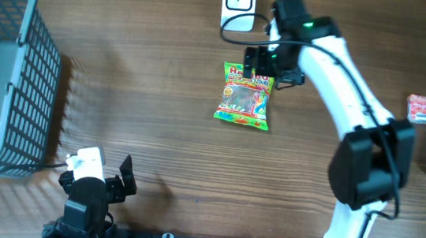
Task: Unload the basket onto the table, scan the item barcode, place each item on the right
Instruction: 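Lift the Haribo bag up to the scanner with right gripper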
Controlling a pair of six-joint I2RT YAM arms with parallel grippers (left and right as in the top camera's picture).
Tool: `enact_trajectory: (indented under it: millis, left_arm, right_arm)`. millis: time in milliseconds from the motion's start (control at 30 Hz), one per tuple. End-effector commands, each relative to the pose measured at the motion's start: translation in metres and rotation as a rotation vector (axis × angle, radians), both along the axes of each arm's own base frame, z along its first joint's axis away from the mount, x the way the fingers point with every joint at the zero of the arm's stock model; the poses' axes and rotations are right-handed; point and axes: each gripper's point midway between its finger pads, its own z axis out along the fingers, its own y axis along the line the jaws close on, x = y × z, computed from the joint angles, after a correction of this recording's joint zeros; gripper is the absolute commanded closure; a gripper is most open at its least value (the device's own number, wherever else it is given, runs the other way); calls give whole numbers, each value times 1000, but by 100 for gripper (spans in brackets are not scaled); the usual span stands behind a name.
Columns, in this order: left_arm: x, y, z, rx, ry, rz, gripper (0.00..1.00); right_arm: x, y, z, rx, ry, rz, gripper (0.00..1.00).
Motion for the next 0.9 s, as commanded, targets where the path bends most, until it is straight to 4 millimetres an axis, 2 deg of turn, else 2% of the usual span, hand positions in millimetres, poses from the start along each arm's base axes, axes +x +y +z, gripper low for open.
enact_trajectory:
  millis: [0,67,200,300,333,400,433,467,500,533,567,600,667,700,733,767,800,833,867]
  left_arm:
    - [0,-1,2,-7,-8,-5,0]
    - [0,-1,2,-7,-8,-5,0]
    - [0,-1,2,-7,-8,-5,0]
    - [0,-1,2,-7,-8,-5,0]
    - [0,-1,2,-7,-8,-5,0]
    - [0,-1,2,-7,-8,-5,0]
    - [0,-1,2,-7,-8,-5,0]
    - [0,-1,2,-7,-8,-5,0]
    - [0,-1,2,-7,-8,-5,0]
    - [0,-1,2,-7,-8,-5,0]
    - [0,-1,2,-7,-8,-5,0]
    - [0,-1,2,-7,-8,-5,0]
    - [0,-1,2,-7,-8,-5,0]
    - [0,-1,2,-7,-8,-5,0]
    - [0,-1,2,-7,-8,-5,0]
    - [0,-1,2,-7,-8,-5,0]
    - [0,-1,2,-7,-8,-5,0]
    - [0,-1,2,-7,-8,-5,0]
    - [0,-1,2,-7,-8,-5,0]
  right_arm:
    - [-2,15,-44,-161,2,-93,0]
    - [-7,21,-67,-209,23,-98,0]
    - [-10,5,-100,-289,77,-158,0]
    - [-20,4,-118,-302,134,-148,0]
    - [-26,4,-123,-306,166,-143,10]
    - [-33,5,-125,-297,199,-137,46]
    - [-33,9,-121,-278,205,-131,63]
    - [-33,12,-114,-255,214,-116,71]
    - [-32,18,-98,-210,237,-117,72]
    - [-34,22,-84,-165,264,-120,67]
    - [-39,28,-64,-103,312,-127,52]
    - [-50,34,-44,-35,387,-133,51]
    - [-80,41,-14,70,564,-159,67]
    - [-97,43,-4,101,661,-179,81]
    - [-98,49,-2,149,672,-140,96]
    - [-99,52,0,173,669,-99,92]
    - [-88,45,-8,124,597,-72,41]
    - [-65,28,-21,18,466,-36,0]
    - [-48,14,-28,-77,376,-44,0]
